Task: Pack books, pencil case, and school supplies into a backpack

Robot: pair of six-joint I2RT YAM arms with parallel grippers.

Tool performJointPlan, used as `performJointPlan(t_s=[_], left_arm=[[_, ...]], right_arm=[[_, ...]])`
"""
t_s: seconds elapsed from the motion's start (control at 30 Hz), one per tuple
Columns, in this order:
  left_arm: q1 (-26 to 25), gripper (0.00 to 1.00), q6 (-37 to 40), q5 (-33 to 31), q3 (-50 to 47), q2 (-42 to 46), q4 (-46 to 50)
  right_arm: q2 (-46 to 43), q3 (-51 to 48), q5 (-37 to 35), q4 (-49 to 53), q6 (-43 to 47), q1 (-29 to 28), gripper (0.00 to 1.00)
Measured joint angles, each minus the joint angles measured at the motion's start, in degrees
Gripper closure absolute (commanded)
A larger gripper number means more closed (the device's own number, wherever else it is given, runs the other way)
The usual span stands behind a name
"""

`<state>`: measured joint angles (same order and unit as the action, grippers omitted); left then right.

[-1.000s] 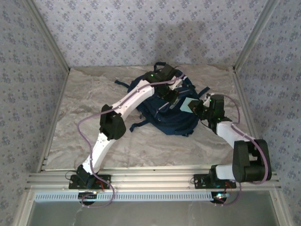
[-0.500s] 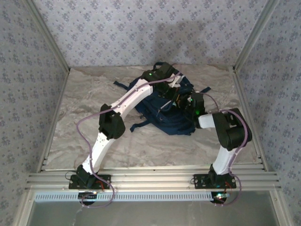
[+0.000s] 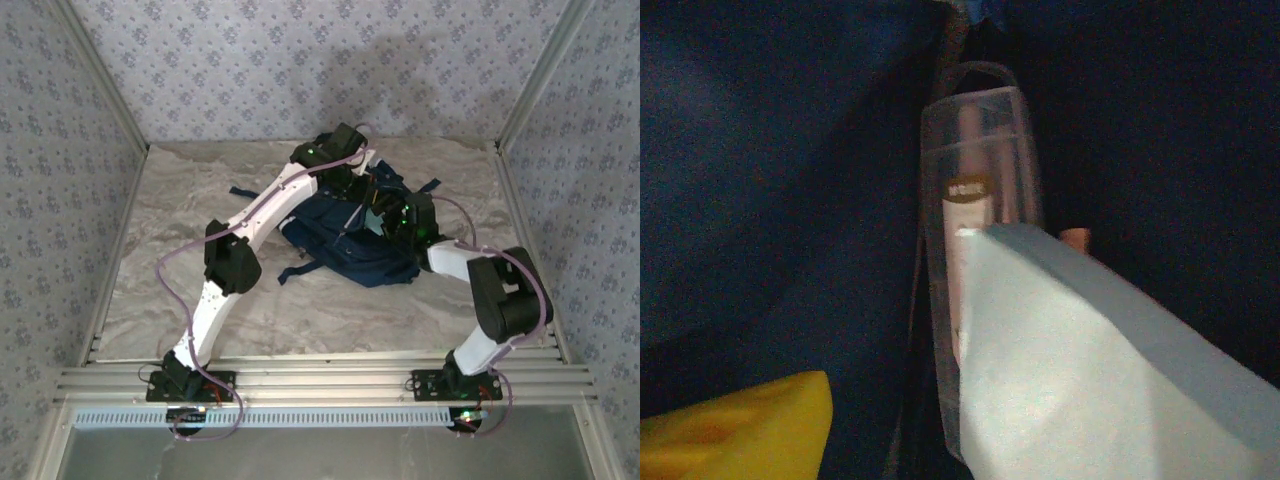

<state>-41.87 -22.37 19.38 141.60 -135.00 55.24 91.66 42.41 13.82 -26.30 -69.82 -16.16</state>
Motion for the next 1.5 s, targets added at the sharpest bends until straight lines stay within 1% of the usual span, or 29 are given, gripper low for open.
performJointPlan(t_s=[0.2, 0.3, 0.37, 0.4, 0.43, 0.47, 0.5, 0.53, 0.57, 0.63, 0.67, 0.83, 1.03, 1.13, 1.23, 1.33, 1.5], left_arm=[[0.24, 0.99, -1.29, 0.96, -0.07, -0.11, -0.81], [0.26, 0.99, -1.7, 1.27, -0.09, -0.11, -1.09], [0.26, 0.99, -1.9, 1.6, -0.11, -0.11, -1.18], [0.26, 0.99, -1.99, 1.81, -0.11, -0.11, -1.25], [0.26, 0.98, -2.19, 1.92, -0.11, -0.11, -1.31], [0.28, 0.98, -2.32, 2.03, -0.11, -0.11, -1.33], [0.28, 0.98, -2.38, 2.14, -0.11, -0.11, -1.38], [0.28, 0.98, -2.4, 2.27, -0.11, -0.11, -1.4], [0.31, 0.98, -2.38, 2.29, -0.11, -0.11, -1.4], [0.28, 0.98, -2.38, 2.32, -0.11, -0.11, -1.4], [0.28, 0.98, -2.38, 2.32, -0.11, -0.11, -1.4], [0.28, 0.98, -2.38, 2.34, -0.13, -0.11, -1.4], [0.28, 0.98, -2.38, 2.51, -0.13, -0.11, -1.44], [0.28, 0.98, -2.38, 2.64, -0.13, -0.11, -1.44], [0.24, 0.98, -2.38, 2.75, -0.11, -0.11, -1.44], [0.17, 0.98, -2.36, 2.78, -0.13, -0.11, -1.44], [0.09, 0.98, -2.36, 2.73, -0.13, -0.11, -1.44]], right_arm=[[-8.57, 0.17, -0.22, 13.05, 8.35, 1.97, 0.23], [-10.56, 0.87, -0.83, 18.1, 11.96, 2.56, 0.25], [-10.78, 1.77, -1.22, 20.76, 13.97, 2.6, 0.28], [-10.69, 2.27, -1.25, 21.88, 14.91, 2.6, 0.33], [-10.49, 2.78, -1.29, 22.64, 15.63, 2.58, 0.42], [-10.12, 3.28, -1.38, 23.21, 16.48, 2.58, 0.52], [-9.49, 3.87, -1.42, 23.52, 16.92, 2.51, 0.66], [-8.79, 4.31, -1.42, 23.5, 17.31, 2.45, 0.78], [-8.22, 4.61, -1.42, 23.52, 17.64, 2.34, 0.85], [-6.99, 4.9, -1.44, 23.04, 17.86, 2.01, 0.96], [-6.67, 4.9, -1.46, 22.84, 18.16, 1.81, 0.99], [-6.84, 4.57, -1.44, 20.13, 17.99, 1.51, 1.0], [-11.34, 2.62, -1.44, 18.36, 16.87, 1.66, 1.0], [-12.2, 2.12, -1.4, 16.59, 15.8, 1.66, 1.0], [-10.62, 1.99, -0.5, 13.51, 14.01, 1.66, 1.0], [-7.08, 1.99, 0.85, 9.42, 11.63, 1.62, 1.0], [-2.08, 0.74, 3.76, 0.44, 5.64, 1.64, 1.0]])
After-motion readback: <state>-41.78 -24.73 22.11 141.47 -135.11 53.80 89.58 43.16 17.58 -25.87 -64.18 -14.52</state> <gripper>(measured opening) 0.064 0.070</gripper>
